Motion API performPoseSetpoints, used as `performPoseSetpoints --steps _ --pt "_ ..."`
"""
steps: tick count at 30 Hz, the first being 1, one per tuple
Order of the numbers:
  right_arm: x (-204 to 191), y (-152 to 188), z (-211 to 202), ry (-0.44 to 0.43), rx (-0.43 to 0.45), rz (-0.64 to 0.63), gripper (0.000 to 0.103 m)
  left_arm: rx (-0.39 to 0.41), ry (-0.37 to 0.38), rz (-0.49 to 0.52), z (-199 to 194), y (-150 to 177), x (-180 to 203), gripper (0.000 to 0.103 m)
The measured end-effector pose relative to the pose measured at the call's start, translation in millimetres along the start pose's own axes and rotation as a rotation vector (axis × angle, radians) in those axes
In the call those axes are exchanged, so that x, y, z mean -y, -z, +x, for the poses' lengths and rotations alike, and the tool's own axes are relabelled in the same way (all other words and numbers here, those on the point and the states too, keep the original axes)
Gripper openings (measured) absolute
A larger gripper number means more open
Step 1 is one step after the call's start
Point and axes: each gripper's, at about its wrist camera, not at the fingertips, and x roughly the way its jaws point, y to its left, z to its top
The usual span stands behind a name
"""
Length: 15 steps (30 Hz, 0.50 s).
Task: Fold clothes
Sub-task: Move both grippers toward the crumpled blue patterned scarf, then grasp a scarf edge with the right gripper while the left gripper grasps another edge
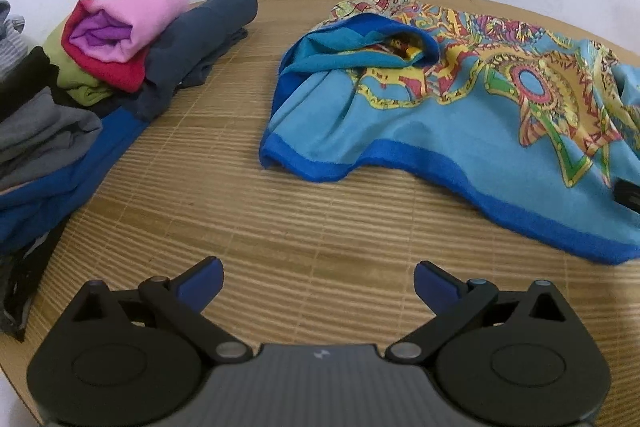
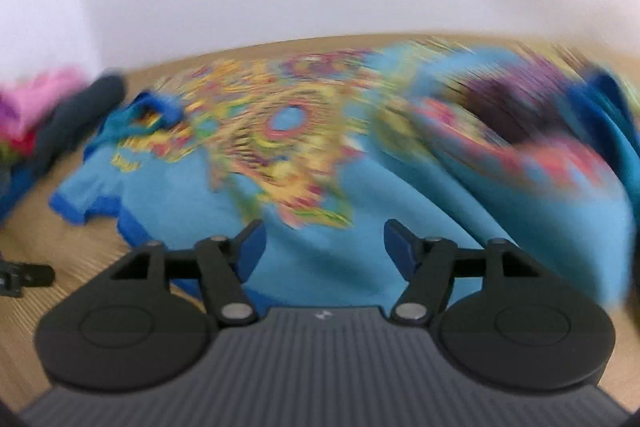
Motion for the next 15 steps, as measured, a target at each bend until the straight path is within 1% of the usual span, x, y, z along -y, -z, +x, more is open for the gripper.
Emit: performPoseSetpoints --steps 2,3,5,6,7,10,12,15 --pt "-15 -7 24 -0.01 -0.04 -0.123 0.07 -0.007 -0.011 -0.013 0 2 -6 0.103" --pt "-20 -8 37 -0.015 -0.07 -0.16 0.067 -0.011 -0.018 -0.023 0 3 -9 0.103" --pt "-21 -11 44 -0.066 -0.069 -0.133 0.035 -0.019 -0.032 -0.05 1 4 -18 0.103" --pt "-19 -13 43 -0.065 -0.072 -0.118 0.003 -0.023 -0.038 -0.065 1 5 -22 0.103" --pt "-16 -15 40 -0.043 -0.082 -0.11 0.003 -0.028 -0.042 -0.08 2 4 -26 0.103" --pt "2 -14 19 0.048 -0.05 -0.127 0.003 -0.035 -0.047 -0.123 4 0 -35 0.103" --pt "28 -12 -2 0.116 -0.039 -0.1 0.003 -0.027 -0.048 -0.132 3 -3 -35 0.103" --pt "76 -4 -41 0.222 -0.04 -0.04 0.003 -0.009 -0.047 -0.115 2 -9 -26 0.103"
